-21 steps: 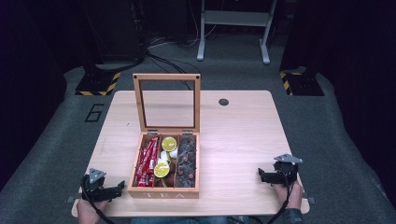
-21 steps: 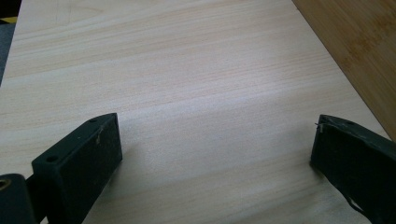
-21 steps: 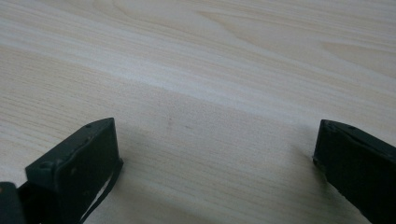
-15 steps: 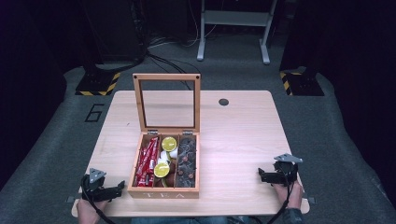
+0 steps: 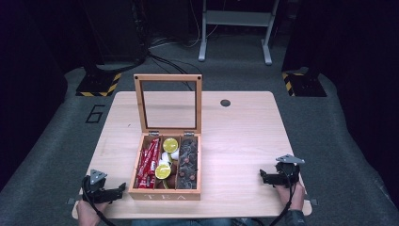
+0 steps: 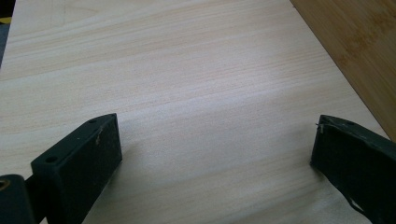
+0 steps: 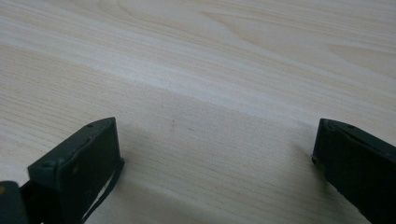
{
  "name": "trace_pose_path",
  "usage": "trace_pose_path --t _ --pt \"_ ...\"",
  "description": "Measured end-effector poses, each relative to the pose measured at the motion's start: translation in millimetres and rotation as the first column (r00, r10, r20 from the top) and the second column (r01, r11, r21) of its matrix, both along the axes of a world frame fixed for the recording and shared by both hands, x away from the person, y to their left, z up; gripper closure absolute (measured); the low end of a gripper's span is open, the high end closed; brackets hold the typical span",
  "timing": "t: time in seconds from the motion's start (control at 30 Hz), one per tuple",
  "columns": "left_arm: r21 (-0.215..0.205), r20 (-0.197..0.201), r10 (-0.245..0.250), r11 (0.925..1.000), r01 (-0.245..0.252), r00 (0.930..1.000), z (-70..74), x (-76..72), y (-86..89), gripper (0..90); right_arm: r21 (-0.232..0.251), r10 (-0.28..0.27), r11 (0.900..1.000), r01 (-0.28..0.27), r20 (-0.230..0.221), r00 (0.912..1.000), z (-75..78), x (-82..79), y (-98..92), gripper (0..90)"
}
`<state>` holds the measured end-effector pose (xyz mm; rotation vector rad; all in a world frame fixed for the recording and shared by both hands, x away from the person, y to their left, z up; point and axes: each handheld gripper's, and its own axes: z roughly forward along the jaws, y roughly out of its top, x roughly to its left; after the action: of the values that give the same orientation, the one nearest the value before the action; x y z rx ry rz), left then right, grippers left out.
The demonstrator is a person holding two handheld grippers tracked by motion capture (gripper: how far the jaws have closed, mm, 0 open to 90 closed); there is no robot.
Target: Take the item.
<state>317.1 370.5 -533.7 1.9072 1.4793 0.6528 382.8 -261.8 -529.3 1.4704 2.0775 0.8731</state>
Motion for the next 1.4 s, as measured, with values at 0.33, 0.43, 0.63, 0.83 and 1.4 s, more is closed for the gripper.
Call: trace_pose_path --t 0.33,0.43,0.63,0.83,1.4 --pt "0.011 -0.014 -0.021 0.9997 0.021 0.9997 3.5 1.9 -4.8 0.0 0.003 0.002 1.000 -0.002 0.005 1.0000 -0.1 -0.3 0.2 1.0" --pt "0.000 -0.009 -0.023 0.9997 0.023 0.9997 6.5 1.5 -5.6 0.1 0.003 0.002 1.000 -0.002 0.006 1.0000 -0.1 -0.4 0.2 1.1" --pt "-0.014 0.013 -0.022 0.9997 0.022 0.9997 18.1 0.2 -4.2 0.1 0.004 0.002 1.000 -0.002 0.006 1.0000 -0.1 -0.4 0.2 1.0" --pt "0.005 0.037 -0.029 0.9996 0.028 0.9989 31.5 0.1 -5.3 0.1 0.005 0.001 1.000 -0.001 0.008 1.0000 -0.3 -0.5 0.5 1.5" --pt "-0.064 0.119 -0.082 0.9939 0.090 0.9895 77.3 -0.4 -7.6 0.1 0.004 0.004 1.000 -0.004 0.009 0.9999 -0.2 -0.8 0.4 2.0"
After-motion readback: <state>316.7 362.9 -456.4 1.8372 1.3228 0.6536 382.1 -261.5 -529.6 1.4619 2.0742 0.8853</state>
